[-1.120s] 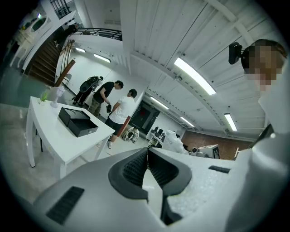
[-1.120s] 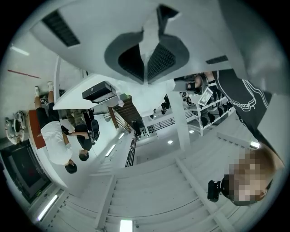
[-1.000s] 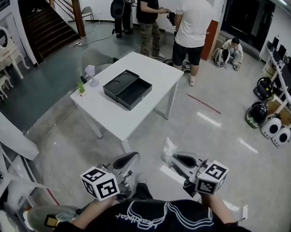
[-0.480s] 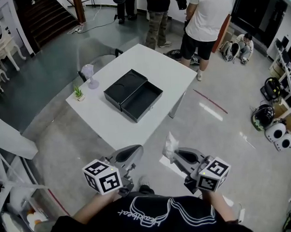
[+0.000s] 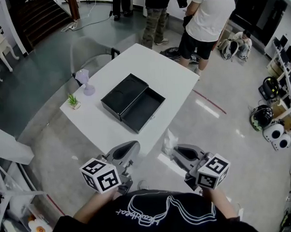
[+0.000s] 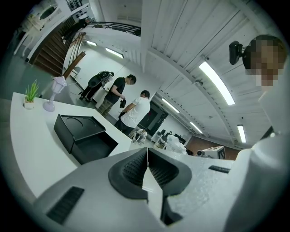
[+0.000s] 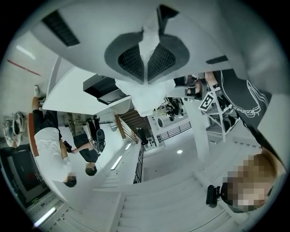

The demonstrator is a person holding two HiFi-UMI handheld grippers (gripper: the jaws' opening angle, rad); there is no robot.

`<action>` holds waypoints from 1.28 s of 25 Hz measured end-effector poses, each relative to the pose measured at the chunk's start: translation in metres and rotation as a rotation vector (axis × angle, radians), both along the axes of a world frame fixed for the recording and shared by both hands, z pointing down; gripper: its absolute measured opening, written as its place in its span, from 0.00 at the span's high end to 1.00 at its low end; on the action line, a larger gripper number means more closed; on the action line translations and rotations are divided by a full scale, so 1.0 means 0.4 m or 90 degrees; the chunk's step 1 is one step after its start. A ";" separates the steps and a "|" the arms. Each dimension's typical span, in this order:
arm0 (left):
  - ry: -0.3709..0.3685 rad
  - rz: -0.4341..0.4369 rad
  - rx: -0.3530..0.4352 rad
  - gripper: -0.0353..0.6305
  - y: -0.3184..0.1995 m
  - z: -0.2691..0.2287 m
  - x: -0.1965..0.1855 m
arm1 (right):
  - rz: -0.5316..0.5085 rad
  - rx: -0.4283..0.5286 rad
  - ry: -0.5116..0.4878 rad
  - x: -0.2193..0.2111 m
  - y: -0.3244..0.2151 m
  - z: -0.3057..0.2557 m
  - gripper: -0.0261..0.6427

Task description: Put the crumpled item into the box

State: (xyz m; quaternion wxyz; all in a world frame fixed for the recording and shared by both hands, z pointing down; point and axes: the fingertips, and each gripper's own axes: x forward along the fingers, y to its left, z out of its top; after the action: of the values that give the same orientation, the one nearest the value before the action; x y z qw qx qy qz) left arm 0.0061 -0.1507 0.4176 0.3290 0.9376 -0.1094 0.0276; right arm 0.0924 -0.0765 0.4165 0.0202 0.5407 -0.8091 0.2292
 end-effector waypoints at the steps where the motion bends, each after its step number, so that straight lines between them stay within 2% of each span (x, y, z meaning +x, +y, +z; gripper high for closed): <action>1: -0.001 -0.001 -0.001 0.94 -0.008 0.003 -0.001 | 0.002 0.000 0.001 0.003 -0.009 0.000 0.93; 8: -0.014 -0.010 -0.005 0.94 -0.050 0.016 0.001 | -0.005 0.001 0.005 0.012 -0.064 0.003 0.93; 14: -0.026 -0.028 0.004 0.94 -0.084 0.018 0.010 | -0.024 -0.002 -0.019 0.040 -0.131 0.011 0.93; 24: -0.040 -0.134 -0.006 0.94 -0.212 0.013 0.004 | -0.118 -0.034 0.012 0.079 -0.309 0.040 0.93; 32: -0.043 -0.235 0.000 0.94 -0.287 -0.003 -0.002 | -0.218 -0.043 0.112 0.111 -0.436 0.075 0.93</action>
State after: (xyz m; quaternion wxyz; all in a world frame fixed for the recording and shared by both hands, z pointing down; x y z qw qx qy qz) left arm 0.0052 -0.2656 0.4164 0.3247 0.9002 -0.2903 -0.0019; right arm 0.1369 -0.2508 0.4464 0.1481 0.4119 -0.8763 0.2012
